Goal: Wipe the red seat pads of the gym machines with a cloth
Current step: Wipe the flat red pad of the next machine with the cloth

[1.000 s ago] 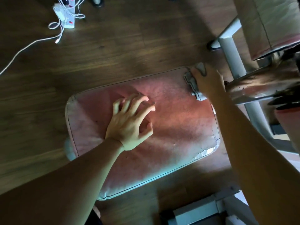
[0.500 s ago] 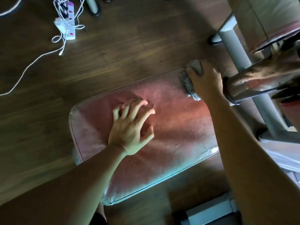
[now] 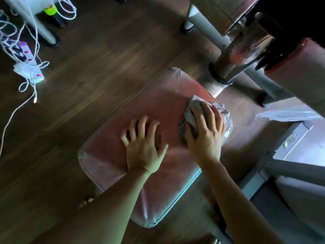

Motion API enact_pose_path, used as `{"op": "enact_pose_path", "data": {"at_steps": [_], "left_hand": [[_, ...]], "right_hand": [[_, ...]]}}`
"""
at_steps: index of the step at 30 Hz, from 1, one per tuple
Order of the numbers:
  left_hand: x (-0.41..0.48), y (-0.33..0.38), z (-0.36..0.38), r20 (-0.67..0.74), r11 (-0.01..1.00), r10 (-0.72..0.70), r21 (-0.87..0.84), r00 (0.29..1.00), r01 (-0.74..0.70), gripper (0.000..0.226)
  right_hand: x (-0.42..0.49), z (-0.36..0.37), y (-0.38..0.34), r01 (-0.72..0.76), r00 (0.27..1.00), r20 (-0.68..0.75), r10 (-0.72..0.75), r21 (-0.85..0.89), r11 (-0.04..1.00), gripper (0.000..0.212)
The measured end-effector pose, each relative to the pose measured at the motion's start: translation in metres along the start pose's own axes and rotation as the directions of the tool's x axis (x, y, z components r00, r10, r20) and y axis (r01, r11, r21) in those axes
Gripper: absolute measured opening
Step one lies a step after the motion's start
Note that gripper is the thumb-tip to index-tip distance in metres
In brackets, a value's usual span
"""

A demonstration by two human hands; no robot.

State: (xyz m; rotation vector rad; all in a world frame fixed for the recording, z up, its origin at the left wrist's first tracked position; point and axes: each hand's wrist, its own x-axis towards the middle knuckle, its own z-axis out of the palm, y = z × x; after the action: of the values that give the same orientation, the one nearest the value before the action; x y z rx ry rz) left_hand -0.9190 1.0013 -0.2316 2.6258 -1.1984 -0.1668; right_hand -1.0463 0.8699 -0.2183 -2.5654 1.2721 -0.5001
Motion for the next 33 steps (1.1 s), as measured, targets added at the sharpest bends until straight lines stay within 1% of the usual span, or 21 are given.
{"op": "enact_pose_path", "data": {"at_steps": [3,5,7,10,12,13,14,15,16,18,19,20,21,24,27,29,33], "left_hand": [[0.001,-0.004,-0.001,-0.015,0.998,0.036,-0.058,0.999,-0.037,0.050],[0.001,-0.005,-0.003,-0.028,0.992,0.057,-0.109,0.998,-0.060,0.044],[0.000,-0.009,-0.008,-0.028,0.984,0.070,-0.159,0.997,-0.074,0.040],[0.008,-0.023,-0.020,-0.028,0.968,0.133,-0.212,0.991,-0.136,0.031],[0.031,-0.041,-0.026,-0.068,0.929,0.202,-0.302,0.977,-0.213,0.023],[0.047,-0.048,-0.028,-0.072,0.902,0.246,-0.349,0.967,-0.256,0.023],[0.065,-0.052,-0.029,-0.065,0.872,0.310,-0.379,0.949,-0.311,0.024],[0.084,-0.053,-0.029,-0.058,0.835,0.400,-0.388,0.915,-0.390,0.025],[0.102,-0.050,-0.026,-0.058,0.782,0.511,-0.384,0.858,-0.491,0.026],[0.133,-0.039,-0.017,-0.064,0.626,0.718,-0.373,0.693,-0.684,0.028],[0.144,-0.033,-0.010,-0.060,0.552,0.785,-0.382,0.616,-0.741,0.029],[0.151,-0.030,-0.004,-0.046,0.503,0.825,-0.391,0.563,-0.770,0.030],[0.154,-0.029,0.002,-0.026,0.482,0.844,-0.398,0.535,-0.780,0.032],[0.155,-0.034,0.012,-0.016,0.480,0.847,-0.405,0.531,-0.778,0.033],[0.159,-0.034,0.013,-0.021,0.456,0.864,-0.390,0.503,-0.800,0.032],[0.162,-0.033,0.013,-0.025,0.456,0.865,-0.377,0.501,-0.806,0.033],[0.163,-0.034,0.014,-0.031,0.447,0.872,-0.355,0.488,-0.821,0.034]], "right_hand": [[-0.039,0.001,-0.032,-0.187,0.982,-0.028,0.186,-0.034,0.982,0.058],[-0.054,0.006,-0.056,-0.320,0.947,-0.054,0.318,-0.037,0.947,0.059],[-0.065,0.010,-0.075,-0.418,0.906,-0.090,0.414,-0.022,0.908,0.058],[-0.079,0.017,-0.098,-0.501,0.855,-0.161,0.494,-0.009,0.865,0.054],[-0.085,0.022,-0.109,-0.530,0.832,-0.200,0.518,-0.009,0.848,0.052],[-0.087,0.024,-0.111,-0.542,0.823,-0.215,0.526,-0.019,0.840,0.050],[-0.088,0.026,-0.112,-0.551,0.816,-0.229,0.531,-0.033,0.834,0.049],[-0.088,0.028,-0.111,-0.558,0.811,-0.241,0.533,-0.046,0.829,0.048],[-0.088,0.030,-0.111,-0.563,0.808,-0.248,0.535,-0.056,0.825,0.047],[-0.087,0.033,-0.109,-0.572,0.802,-0.256,0.540,-0.068,0.817,0.046],[-0.087,0.034,-0.109,-0.578,0.797,-0.263,0.544,-0.071,0.813,0.046],[-0.087,0.035,-0.109,-0.582,0.793,-0.273,0.545,-0.071,0.810,0.045],[-0.086,0.035,-0.110,-0.582,0.790,-0.283,0.544,-0.067,0.811,0.045],[-0.086,0.035,-0.109,-0.575,0.791,-0.302,0.532,-0.067,0.815,0.045],[-0.085,0.036,-0.108,-0.573,0.792,-0.314,0.523,-0.087,0.815,0.042],[-0.084,0.037,-0.107,-0.576,0.792,-0.311,0.526,-0.093,0.812,0.042],[-0.083,0.037,-0.107,-0.581,0.781,-0.322,0.534,-0.062,0.812,0.046]]}}
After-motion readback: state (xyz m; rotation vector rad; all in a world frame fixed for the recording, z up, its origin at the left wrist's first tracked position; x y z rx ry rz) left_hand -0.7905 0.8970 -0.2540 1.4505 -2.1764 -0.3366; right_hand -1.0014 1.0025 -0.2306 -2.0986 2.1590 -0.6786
